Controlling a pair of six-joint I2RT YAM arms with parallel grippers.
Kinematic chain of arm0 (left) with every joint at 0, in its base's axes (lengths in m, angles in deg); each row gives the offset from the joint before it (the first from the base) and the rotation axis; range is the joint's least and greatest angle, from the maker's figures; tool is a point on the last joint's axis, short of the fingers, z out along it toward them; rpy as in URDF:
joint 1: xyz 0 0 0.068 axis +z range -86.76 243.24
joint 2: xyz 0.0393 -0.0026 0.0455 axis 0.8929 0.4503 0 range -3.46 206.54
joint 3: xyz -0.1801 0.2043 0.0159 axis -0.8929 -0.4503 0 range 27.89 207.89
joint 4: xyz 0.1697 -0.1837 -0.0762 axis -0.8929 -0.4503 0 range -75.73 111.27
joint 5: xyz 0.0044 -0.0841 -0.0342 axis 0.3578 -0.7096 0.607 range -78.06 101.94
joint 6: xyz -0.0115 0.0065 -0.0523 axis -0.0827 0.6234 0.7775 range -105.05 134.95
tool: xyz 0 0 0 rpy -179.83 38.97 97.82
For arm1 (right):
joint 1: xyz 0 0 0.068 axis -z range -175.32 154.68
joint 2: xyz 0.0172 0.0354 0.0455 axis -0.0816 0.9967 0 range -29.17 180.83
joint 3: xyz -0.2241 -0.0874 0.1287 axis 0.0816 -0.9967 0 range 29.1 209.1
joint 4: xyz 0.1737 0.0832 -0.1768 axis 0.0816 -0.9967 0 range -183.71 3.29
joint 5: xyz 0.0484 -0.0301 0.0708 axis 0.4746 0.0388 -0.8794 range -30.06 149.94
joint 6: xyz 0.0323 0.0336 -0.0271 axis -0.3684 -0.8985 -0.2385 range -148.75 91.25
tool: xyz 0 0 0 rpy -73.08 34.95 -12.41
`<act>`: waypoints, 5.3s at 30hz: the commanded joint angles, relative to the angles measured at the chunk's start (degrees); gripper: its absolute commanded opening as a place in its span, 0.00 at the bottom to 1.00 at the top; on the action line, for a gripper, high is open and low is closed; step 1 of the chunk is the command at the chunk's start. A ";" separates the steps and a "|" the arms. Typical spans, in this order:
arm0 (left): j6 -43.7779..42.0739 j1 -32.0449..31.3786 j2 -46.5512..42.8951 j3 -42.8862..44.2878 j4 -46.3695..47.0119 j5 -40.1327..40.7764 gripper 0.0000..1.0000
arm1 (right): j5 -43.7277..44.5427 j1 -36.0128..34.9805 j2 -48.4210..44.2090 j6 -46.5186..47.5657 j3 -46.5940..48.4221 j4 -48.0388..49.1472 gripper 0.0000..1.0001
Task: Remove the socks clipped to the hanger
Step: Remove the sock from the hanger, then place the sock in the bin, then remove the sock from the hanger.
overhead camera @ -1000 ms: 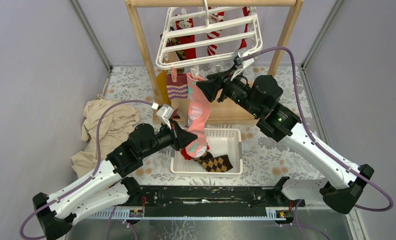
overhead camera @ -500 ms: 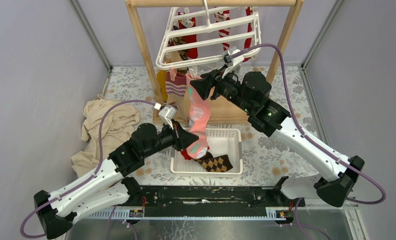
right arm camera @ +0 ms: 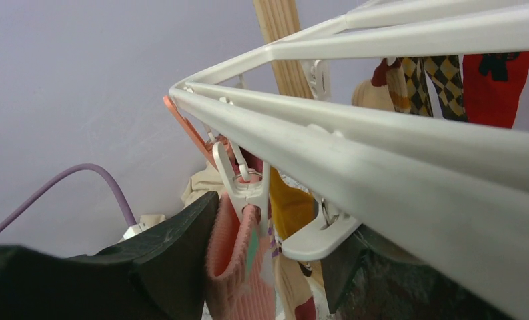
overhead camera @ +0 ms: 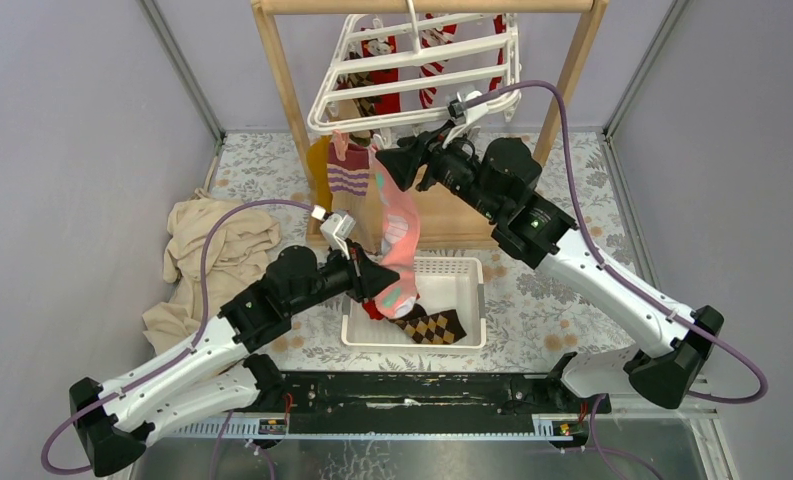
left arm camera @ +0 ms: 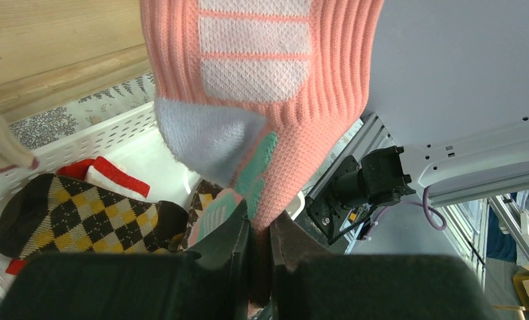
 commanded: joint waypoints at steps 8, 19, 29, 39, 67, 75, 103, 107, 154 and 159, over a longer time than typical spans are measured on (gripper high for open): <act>-1.05 -0.57 0.65 0.60 2.94 -1.20 0.15 | 3.32 -0.43 1.47 -0.62 5.28 3.51 0.63; -1.29 -0.79 1.65 0.63 2.93 -1.44 0.15 | 4.99 -0.42 2.64 0.36 8.18 1.61 0.68; -1.63 -0.86 2.21 0.91 2.88 -1.73 0.15 | 5.65 -0.43 2.86 0.41 8.13 2.53 0.56; -1.63 -0.87 2.21 1.02 2.61 -1.81 0.15 | 5.52 -0.39 2.59 0.44 6.86 3.16 0.28; 1.21 -1.96 1.46 -0.02 4.65 -7.38 0.15 | 9.61 -0.32 -10.96 -3.89 -17.68 4.06 0.84; 2.62 -2.23 5.82 -4.55 9.28 -6.42 0.22 | 10.93 -0.33 -15.75 -5.20 -24.65 2.17 0.85; 0.79 -3.64 -3.59 -4.93 -3.76 19.41 0.98 | 6.52 -0.30 -12.91 -4.89 -30.52 5.71 0.83; 1.17 -3.64 -5.83 -4.88 -3.93 18.41 0.98 | 2.80 -0.34 -9.03 -3.81 -30.13 10.60 0.83; 0.10 -3.68 -18.03 -5.85 -4.09 27.92 0.98 | -19.65 -0.34 -4.02 -1.85 -29.14 22.18 0.10; -1.86 -3.65 -16.28 -5.48 2.41 26.11 0.98 | -22.19 -0.34 -6.09 -1.69 -27.02 15.98 0.09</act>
